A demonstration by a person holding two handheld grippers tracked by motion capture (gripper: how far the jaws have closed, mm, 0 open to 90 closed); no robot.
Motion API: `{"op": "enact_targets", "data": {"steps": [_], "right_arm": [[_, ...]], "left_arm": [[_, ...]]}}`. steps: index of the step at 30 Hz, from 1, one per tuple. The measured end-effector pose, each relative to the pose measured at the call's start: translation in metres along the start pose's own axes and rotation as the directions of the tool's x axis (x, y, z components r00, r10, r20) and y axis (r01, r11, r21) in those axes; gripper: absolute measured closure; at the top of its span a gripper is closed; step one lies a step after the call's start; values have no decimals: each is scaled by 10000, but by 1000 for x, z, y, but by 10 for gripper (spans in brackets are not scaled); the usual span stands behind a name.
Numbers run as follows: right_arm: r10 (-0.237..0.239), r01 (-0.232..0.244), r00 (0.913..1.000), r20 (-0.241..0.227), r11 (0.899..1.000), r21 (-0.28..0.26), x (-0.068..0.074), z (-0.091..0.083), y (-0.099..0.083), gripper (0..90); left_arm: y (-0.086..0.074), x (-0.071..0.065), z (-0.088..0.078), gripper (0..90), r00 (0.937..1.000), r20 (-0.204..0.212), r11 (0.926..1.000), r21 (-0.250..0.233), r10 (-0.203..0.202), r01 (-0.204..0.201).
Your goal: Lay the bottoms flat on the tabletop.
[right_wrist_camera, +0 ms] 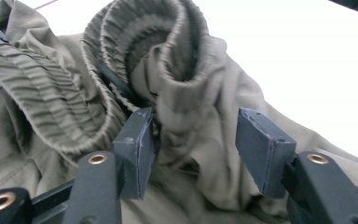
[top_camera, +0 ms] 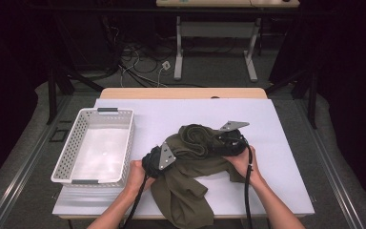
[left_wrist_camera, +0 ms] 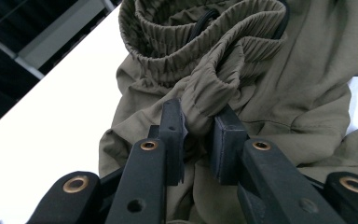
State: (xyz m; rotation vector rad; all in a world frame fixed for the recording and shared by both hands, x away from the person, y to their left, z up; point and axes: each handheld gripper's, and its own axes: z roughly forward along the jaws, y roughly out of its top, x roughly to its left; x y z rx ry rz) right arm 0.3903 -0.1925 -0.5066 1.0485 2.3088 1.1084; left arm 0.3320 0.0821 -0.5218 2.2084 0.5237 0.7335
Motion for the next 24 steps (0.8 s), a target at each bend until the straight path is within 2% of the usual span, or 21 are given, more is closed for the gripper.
{"op": "enact_targets", "data": {"steps": [3, 8, 10, 11, 12, 15, 18, 21, 24], "right_arm": [[48, -39, 9997, 255, 9994, -351, -2, -5, -4, 493], [12, -9, 9995, 331, 10000, -69, 3, 5, -4, 508], [-98, 99, 9980, 625, 10000, -15, 8, 11, -4, 554], [-89, 88, 9980, 632, 10000, 16, 10, 14, -3, 590], [-43, 48, 9975, 703, 10000, -82, 11, 17, -3, 655], [29, -19, 9961, 884, 9999, -121, 13, 21, -3, 762], [271, -229, 9928, 1169, 9991, -370, 13, 18, -2, 799], [485, -391, 9890, 1395, 9968, -692, 10, 11, -4, 812], [759, -593, 9819, 1734, 9933, -990, 6, 5, -4, 817]], "left_arm": [[-1, 1, -1, 770, 9997, -34, 9997, -3, -256, 256], [-1, 5, -2, 769, 9974, -59, 9974, -11, -716, 716], [-1, 6, -4, 769, 9964, -45, 9964, 20, -851, 851], [-1, 6, -4, 769, 9955, -123, 9955, -14, -944, 944], [-2, 7, -5, 769, 9940, -102, 9941, -41, -1085, 1085], [-3, 8, -6, 769, 9913, -207, 9915, -80, -1297, 1295], [-3, 10, -7, 769, 9849, -380, 9856, -160, -1687, 1682], [-4, 12, -9, 769, 9753, -566, 9769, -227, -2134, 2125], [-4, 14, -10, 770, 9617, -846, 9653, -412, -2607, 2580]]}}
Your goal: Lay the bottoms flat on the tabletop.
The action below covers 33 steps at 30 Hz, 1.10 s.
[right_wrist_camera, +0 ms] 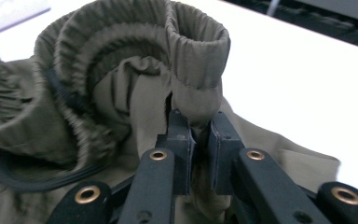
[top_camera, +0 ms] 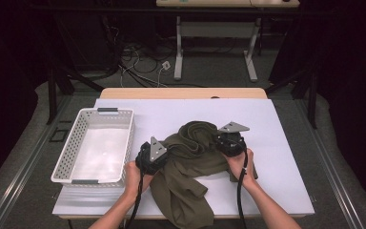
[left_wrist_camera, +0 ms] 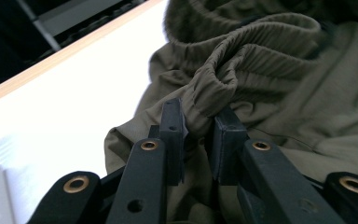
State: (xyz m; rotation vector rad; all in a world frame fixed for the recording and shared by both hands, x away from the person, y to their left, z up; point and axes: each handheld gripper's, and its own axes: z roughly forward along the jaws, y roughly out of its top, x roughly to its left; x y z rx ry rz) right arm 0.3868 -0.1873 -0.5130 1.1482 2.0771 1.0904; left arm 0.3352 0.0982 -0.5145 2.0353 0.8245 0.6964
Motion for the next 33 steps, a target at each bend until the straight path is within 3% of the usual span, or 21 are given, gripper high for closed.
{"op": "enact_targets", "data": {"steps": [6, 10, 13, 18, 22, 24, 27, 29, 32, 33], "right_arm": [[465, -439, 9973, 567, 9980, -465, -11, -11, 1, 826], [1095, -1037, 9907, 809, 9919, -730, -19, -16, 6, 830], [1256, -1170, 9863, 1068, 9896, -836, -25, -17, 10, 832], [1672, -1485, 9726, 1617, 9814, -1219, -33, -24, 27, 835], [2057, -1624, 9541, 2178, 9660, -2010, -42, -39, 54, 837], [2131, -1590, 9505, 2259, 9588, -2356, -45, -48, 65, 837], [2007, -1487, 9528, 2279, 9627, -2262, -41, -53, 64, 836], [1806, -1347, 9580, 2230, 9692, -2062, -36, -52, 53, 835], [1775, -1444, 9641, 1977, 9746, -1711, -30, -51, 33, 835], [1728, -1425, 9659, 1929, 9765, -1614, -29, -51, 27, 835]], "left_arm": [[4, 14, -7, 773, 9947, -433, 9954, -279, -928, 916], [9, 27, -11, 775, 9838, -681, 9854, -478, -1661, 1631], [14, 38, -14, 776, 9693, -771, 9713, -648, -2335, 2288], [39, 66, -17, 779, 9446, -1278, 9506, -1132, -3023, 2889], [67, 92, -26, 779, 9166, -1666, 9246, -1855, -3634, 3328], [73, 99, -27, 779, 9089, -1721, 9174, -1959, -3799, 3463], [67, 94, -22, 778, 9093, -1627, 9182, -1749, -3829, 3554], [57, 85, -20, 778, 9149, -1595, 9236, -1666, -3708, 3453], [40, 73, -16, 778, 9136, -1457, 9210, -1528, -3797, 3585], [36, 71, -16, 778, 9161, -1458, 9239, -1461, -3736, 3535]]}}
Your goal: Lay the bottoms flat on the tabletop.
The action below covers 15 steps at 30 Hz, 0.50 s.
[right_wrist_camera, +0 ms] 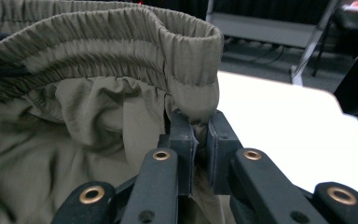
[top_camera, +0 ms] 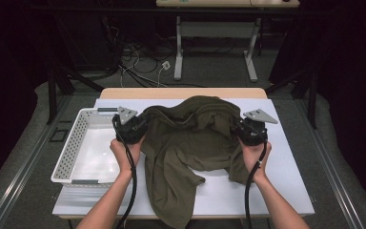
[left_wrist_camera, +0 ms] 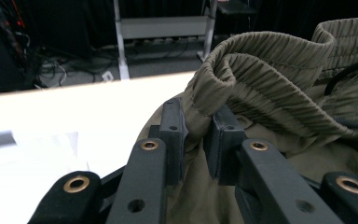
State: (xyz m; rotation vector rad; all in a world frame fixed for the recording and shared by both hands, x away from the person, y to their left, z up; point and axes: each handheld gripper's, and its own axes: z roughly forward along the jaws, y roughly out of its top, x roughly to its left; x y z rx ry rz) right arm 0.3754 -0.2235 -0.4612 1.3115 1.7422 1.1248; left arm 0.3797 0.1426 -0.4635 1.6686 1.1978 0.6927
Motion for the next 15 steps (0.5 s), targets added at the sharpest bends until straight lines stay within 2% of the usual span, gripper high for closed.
{"op": "enact_targets", "data": {"steps": [2, 3, 5, 7, 9, 10, 11, 12, 13, 14, 15], "right_arm": [[-211, 212, 9998, -66, 9997, 131, 0, -2, -8, 835], [-311, 312, 9995, -41, 9994, 141, 0, -3, -9, 835], [-579, 579, 9982, 153, 9983, 21, -2, 1, 2, 837], [-819, 832, 9953, 513, 9962, -245, -8, 12, 32, 839], [-1246, 1338, 9839, 1282, 9888, -661, -13, 27, 82, 840], [-1291, 1436, 9790, 1577, 9860, -844, -16, 35, 110, 836], [-1206, 1358, 9751, 1862, 9882, -713, -20, 45, 138, 802], [-1049, 1138, 9757, 1921, 9929, -355, -25, 57, 159, 648], [-665, 659, 9706, 2313, 9978, 104, -29, 67, 170, 509], [-510, 414, 9697, 2391, 9981, 449, -32, 74, 171, 457], [-351, 172, 9745, 2216, 9965, 820, -33, 80, 165, 415]], "left_arm": [[-4, 0, 1, 777, 10000, -6, 10000, 8, -29, 29], [-1, 1, 3, 778, 10000, -46, 10000, 24, 34, -34], [17, 6, 10, 778, 9995, -214, 9997, -63, 218, -220], [60, 12, 22, 778, 9966, -659, 9982, -309, 492, -514], [116, 21, 34, 773, 9896, -1277, 9947, -695, 665, -758], [142, 27, 43, 765, 9860, -1486, 9947, -576, 755, -848], [160, 32, 53, 703, 9791, -1927, 9977, -25, 654, -671], [170, 37, 60, 564, 9701, -2395, 9987, 419, 392, -300], [170, 41, 64, 440, 9652, -2605, 9979, 646, 216, -49], [165, 43, 67, 379, 9631, -2691, 9966, 815, 110, 113], [155, 43, 69, 314, 9638, -2654, 9947, 1027, 232, 44]]}}
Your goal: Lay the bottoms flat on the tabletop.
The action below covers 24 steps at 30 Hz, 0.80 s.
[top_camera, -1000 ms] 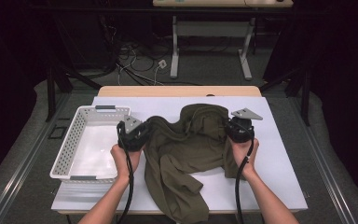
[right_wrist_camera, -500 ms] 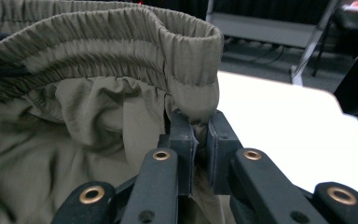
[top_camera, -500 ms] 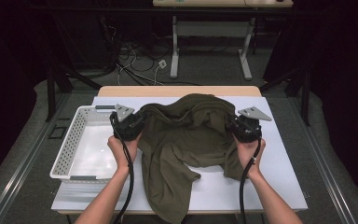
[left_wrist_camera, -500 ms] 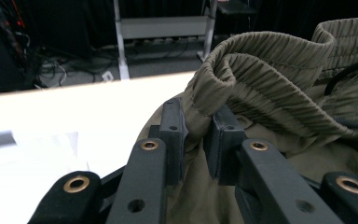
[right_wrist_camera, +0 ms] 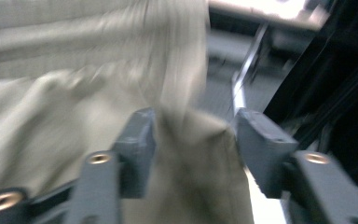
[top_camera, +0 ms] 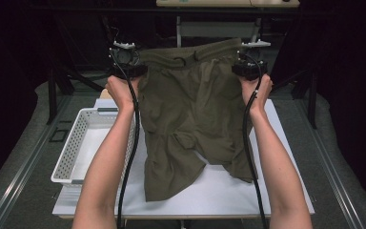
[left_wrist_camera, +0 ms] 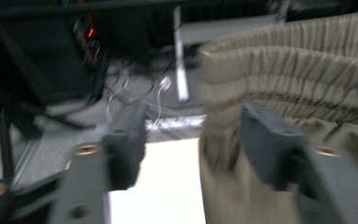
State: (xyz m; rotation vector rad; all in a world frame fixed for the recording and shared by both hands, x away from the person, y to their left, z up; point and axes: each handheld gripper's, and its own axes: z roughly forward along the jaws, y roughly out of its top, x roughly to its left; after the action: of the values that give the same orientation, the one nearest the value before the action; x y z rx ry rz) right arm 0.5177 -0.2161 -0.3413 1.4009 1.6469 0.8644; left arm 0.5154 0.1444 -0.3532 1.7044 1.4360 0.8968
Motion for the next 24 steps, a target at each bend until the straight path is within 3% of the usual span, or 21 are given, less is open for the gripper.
{"op": "enact_targets", "data": {"steps": [3, 5, 9, 10, 11, 14, 16, 17, 19, 20, 24], "right_arm": [[-175, 226, 9958, -895, 9982, 561, 7, 5, -44, 356], [-145, 291, 9848, -1730, 9962, 819, 12, -2, -80, 348], [-744, 1166, 9426, -3256, 9868, 1120, 24, -27, -139, 325], [-772, 1282, 9274, -3661, 9848, 1171, 26, -32, -149, 318], [-742, 1340, 9175, -3908, 9827, 1281, 27, -37, -157, 308], [-800, 1549, 8880, -4528, 9792, 1308, 28, -49, -176, 292], [-1056, 1848, 8803, -4626, 9742, 1292, 31, -53, -187, 275], [-1029, 1900, 8718, -4790, 9722, 1370, 31, -54, -191, 267], [-930, 1889, 8623, -4977, 9711, 1459, 32, -56, -199, 253], [-951, 1941, 8552, -5095, 9702, 1448, 32, -57, -203, 247], [-982, 2112, 8397, -5342, 9651, 1547, 30, -59, -212, 222]], "left_arm": [[-44, -5, 2, 253, 9970, 660, 9983, 386, 411, -437], [-77, -10, -4, 233, 9899, 1288, 9961, 570, 599, -677], [-133, -27, -20, 213, 9631, 2535, 9885, 952, 901, -1175], [-144, -31, -26, 206, 9565, 2794, 9899, 863, 845, -1126], [-153, -36, -32, 204, 9493, 2993, 9895, 749, 961, -1238], [-174, -48, -47, 187, 9291, 3518, 9881, 570, 1138, -1426], [-184, -55, -55, 180, 9149, 3848, 9862, 576, 1215, -1552], [-188, -58, -57, 179, 9081, 4010, 9861, 567, 1207, -1561], [-195, -61, -61, 174, 9035, 4049, 9827, 544, 1403, -1770], [-197, -63, -62, 169, 8987, 4082, 9771, 632, 1606, -2033], [-205, -62, -70, 158, 8902, 4260, 9762, 630, 1616, -2073]]}}
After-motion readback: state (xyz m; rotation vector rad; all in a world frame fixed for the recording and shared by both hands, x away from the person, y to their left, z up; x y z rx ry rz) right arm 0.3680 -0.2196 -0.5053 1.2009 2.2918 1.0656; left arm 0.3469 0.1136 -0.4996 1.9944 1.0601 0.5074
